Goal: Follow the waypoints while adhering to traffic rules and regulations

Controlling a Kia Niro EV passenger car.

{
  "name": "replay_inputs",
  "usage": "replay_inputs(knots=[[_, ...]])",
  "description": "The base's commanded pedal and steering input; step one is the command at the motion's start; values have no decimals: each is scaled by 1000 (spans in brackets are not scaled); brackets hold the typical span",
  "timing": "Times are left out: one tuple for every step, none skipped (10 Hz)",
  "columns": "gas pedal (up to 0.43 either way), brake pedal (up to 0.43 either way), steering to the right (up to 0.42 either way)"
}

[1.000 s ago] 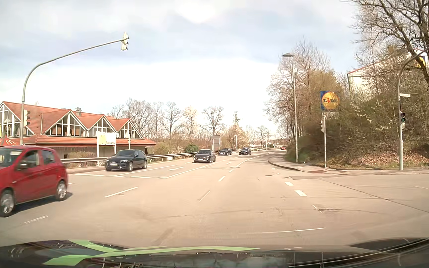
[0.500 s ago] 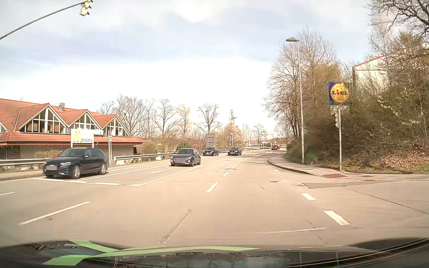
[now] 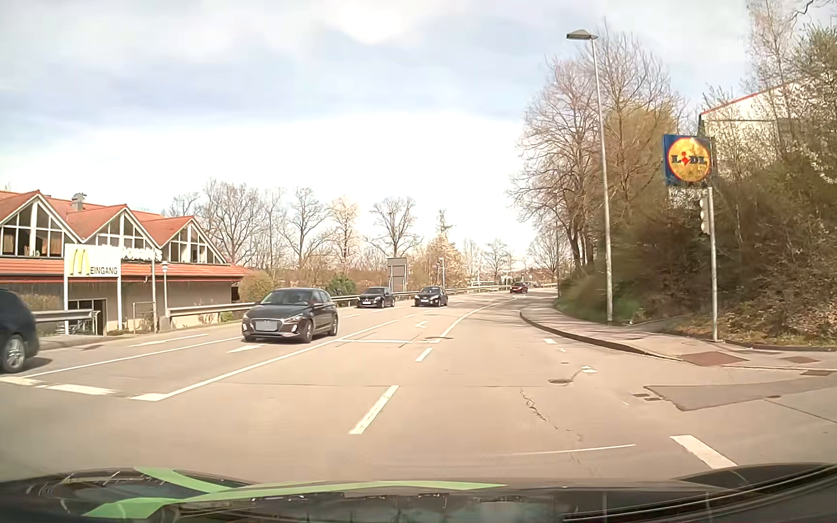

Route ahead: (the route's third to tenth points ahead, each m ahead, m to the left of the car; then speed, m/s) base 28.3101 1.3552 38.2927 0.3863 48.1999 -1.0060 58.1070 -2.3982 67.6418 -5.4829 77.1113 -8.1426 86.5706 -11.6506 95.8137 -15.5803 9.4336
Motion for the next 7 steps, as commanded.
replay_inputs(knots=[[209, 0, 12], [209, 0, 13], [197, 0, 15], [197, 0, 15], [197, 0, 15], [197, 0, 16], [197, 0, 19]])
